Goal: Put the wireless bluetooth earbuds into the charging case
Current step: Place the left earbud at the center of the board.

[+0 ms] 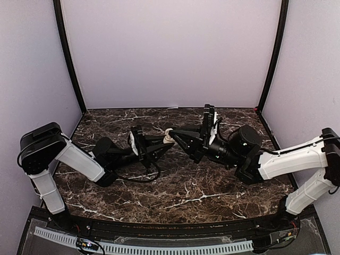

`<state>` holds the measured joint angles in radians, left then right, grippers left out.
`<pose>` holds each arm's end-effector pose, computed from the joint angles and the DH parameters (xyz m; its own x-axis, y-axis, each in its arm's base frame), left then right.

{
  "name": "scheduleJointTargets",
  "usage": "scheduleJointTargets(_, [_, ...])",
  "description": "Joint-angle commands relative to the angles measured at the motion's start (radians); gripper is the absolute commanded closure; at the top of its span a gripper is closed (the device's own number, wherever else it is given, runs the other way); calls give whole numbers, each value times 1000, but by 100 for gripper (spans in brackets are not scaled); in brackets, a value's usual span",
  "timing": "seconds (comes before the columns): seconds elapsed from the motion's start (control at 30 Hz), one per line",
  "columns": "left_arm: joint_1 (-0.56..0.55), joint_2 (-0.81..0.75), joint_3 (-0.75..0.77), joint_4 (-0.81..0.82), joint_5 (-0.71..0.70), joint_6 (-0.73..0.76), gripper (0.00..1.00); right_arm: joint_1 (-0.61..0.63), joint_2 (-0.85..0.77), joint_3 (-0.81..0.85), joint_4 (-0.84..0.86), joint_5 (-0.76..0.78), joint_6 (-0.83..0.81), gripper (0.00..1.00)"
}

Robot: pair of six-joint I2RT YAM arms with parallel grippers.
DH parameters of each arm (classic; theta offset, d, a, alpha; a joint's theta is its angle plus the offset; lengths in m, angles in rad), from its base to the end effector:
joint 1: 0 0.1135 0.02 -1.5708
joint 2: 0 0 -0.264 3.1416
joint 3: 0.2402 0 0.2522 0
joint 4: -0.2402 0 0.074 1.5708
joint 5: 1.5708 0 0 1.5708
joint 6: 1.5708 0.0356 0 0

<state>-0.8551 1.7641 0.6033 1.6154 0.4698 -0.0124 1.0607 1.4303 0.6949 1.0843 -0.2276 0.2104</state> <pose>0.1967 -0.2508 0.2183 0.2764 -0.3348 -0.9008 0.9433 0.2740 0.1876 0.1429 0.2719 0.2922 -0.0359 0.3525 -0.9351 -0.9676 0.2219 0.1208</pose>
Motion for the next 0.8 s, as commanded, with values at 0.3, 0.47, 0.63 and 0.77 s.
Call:
scheduleJointTargets(0.3, [-10, -76, -122, 219, -180, 63, 100, 7, -127, -128, -147, 96, -48, 94])
scheduleJointTargets(0.47, [46, -141, -261, 218, -191, 6, 100, 7, -166, -154, -430, 174, 67, 95])
scheduleJointTargets(0.63, [89, -176, -370, 218, -177, -39, 100, 7, -150, -82, -798, 266, 279, 96])
scheduleJointTargets(0.77, [124, -195, -435, 218, -138, -61, 100, 7, -110, -30, -1066, 343, 494, 95])
